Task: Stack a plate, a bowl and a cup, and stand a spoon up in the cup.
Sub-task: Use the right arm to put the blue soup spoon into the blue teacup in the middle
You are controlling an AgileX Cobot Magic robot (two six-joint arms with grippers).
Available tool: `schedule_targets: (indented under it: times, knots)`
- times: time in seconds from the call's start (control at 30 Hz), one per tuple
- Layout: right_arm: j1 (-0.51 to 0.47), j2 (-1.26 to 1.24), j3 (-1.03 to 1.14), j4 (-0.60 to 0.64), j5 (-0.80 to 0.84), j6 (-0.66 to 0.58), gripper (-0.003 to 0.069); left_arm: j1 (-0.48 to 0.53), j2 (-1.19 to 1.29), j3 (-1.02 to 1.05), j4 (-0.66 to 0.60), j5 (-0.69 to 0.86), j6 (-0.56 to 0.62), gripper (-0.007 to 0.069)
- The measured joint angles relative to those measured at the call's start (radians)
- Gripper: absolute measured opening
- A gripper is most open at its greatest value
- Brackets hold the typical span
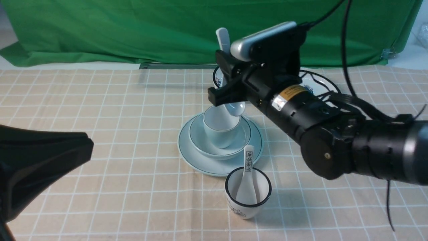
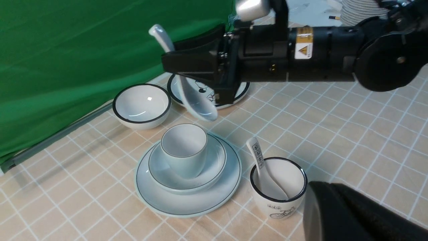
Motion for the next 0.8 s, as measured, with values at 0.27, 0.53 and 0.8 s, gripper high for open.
schedule_targets:
  times: [0.27,0.53,0.8]
  knots:
    - [-0.002,0.143,-0.123,-0.021,0.043,0.008,0.0166,0.0,0.0,0.0,0.0,0.0,0.0,0.0001]
    - [-0.033,0.22,-0.123,-0.024,0.025,0.007,0.0166,0.0,0.0,0.0,0.003,0.004,0.0,0.0001]
    - [-0.049,0.255,-0.123,-0.023,0.03,0.008,0.0244,0.0,0.0,0.0,0.003,0.007,0.0,0.0001]
